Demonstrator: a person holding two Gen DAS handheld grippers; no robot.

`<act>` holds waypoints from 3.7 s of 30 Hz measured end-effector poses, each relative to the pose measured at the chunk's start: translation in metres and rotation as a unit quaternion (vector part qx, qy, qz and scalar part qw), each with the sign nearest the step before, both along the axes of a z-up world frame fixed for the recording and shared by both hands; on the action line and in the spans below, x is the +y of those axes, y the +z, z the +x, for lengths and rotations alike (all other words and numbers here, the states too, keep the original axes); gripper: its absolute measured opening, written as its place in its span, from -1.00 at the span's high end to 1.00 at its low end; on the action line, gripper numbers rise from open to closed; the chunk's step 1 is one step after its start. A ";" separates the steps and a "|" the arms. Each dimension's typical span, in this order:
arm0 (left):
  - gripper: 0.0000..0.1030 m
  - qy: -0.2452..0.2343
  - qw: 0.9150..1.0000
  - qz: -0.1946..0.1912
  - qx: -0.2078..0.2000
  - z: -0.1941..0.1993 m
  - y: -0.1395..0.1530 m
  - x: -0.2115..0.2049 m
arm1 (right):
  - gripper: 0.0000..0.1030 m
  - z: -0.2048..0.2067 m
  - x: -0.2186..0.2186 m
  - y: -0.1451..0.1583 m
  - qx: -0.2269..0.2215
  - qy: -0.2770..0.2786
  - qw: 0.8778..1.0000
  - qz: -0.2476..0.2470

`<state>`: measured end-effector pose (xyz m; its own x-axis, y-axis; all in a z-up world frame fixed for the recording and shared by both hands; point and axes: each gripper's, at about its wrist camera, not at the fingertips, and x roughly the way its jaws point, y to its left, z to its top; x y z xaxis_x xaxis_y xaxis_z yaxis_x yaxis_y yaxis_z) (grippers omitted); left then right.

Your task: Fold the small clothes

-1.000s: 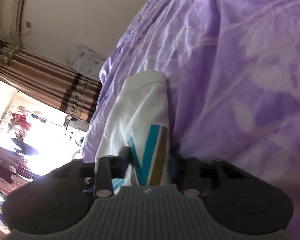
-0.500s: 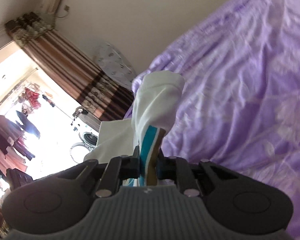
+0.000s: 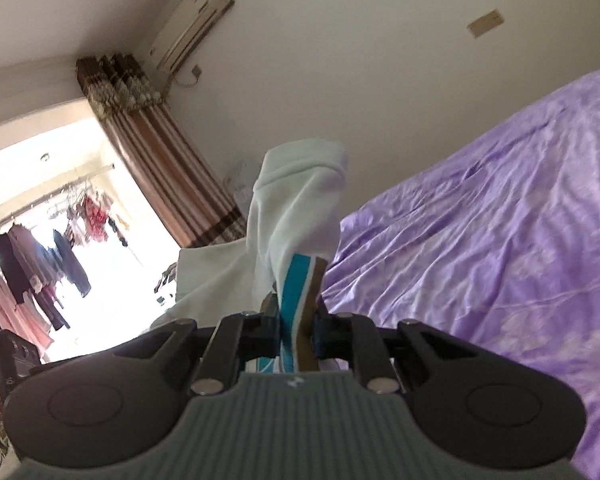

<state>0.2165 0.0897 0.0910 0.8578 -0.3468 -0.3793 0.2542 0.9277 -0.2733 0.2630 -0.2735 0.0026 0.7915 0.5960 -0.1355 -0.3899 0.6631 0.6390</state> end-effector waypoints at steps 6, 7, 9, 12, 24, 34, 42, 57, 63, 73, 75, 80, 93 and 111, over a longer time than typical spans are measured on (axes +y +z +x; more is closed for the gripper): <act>0.85 -0.022 1.000 0.005 -0.001 -0.026 0.002 -0.025 | 0.81 -0.043 -0.036 0.000 -0.005 -0.020 1.000 0.000; 0.85 -0.024 1.000 0.004 0.004 -0.024 -0.002 -0.027 | 0.81 -0.044 -0.041 -0.003 0.002 -0.023 1.000 0.002; 0.86 -0.024 0.999 0.000 0.022 -0.021 -0.011 -0.028 | 0.81 -0.047 -0.047 -0.009 0.019 -0.024 0.999 0.008; 0.85 -0.027 0.999 -0.011 0.042 -0.017 -0.033 -0.028 | 0.81 -0.049 -0.049 -0.029 0.042 -0.031 0.999 0.004; 0.85 -0.005 0.986 -0.010 0.165 0.068 -0.135 0.001 | 0.81 0.030 -0.023 -0.118 0.153 -0.030 0.987 -0.023; 0.84 0.005 0.963 -0.009 0.269 0.120 -0.241 0.019 | 0.81 0.102 -0.020 -0.211 0.269 -0.036 0.961 -0.047; 0.52 -0.002 0.955 -0.010 0.296 0.127 -0.247 0.032 | 0.61 0.114 -0.025 -0.236 0.314 -0.043 0.946 -0.062; 0.52 -0.040 0.962 0.151 0.223 0.010 -0.141 -0.037 | 0.35 -0.005 0.010 -0.123 0.249 -0.027 0.928 -0.276; 0.60 -0.089 0.950 0.185 0.236 -0.033 -0.169 -0.062 | 0.42 -0.067 0.041 -0.144 0.259 0.005 0.909 -0.325; 0.69 -0.084 0.920 0.280 0.262 -0.047 -0.232 -0.082 | 0.43 -0.081 0.045 -0.196 0.275 0.010 0.901 -0.336; 0.69 -0.082 0.921 0.274 0.263 -0.045 -0.232 -0.078 | 0.43 -0.082 0.046 -0.195 0.273 0.011 0.900 -0.339; 0.68 -0.064 0.931 0.266 0.241 -0.055 -0.208 -0.080 | 0.43 -0.085 0.051 -0.177 0.251 0.007 0.901 -0.354; 0.16 0.052 0.972 0.228 -0.003 -0.133 -0.021 -0.050 | -0.17 -0.147 0.029 -0.024 0.075 -0.061 0.936 -0.339; -0.56 0.076 0.975 0.207 0.035 -0.191 -0.005 -0.038 | -0.47 -0.245 0.027 -0.014 0.098 -0.052 0.948 -0.299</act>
<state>0.0258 0.0517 0.0856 0.8540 -0.0221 -0.5198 0.0995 0.9876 0.1215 0.0177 -0.2467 -0.0118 0.7664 0.2865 -0.5750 -0.2161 0.9578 0.1894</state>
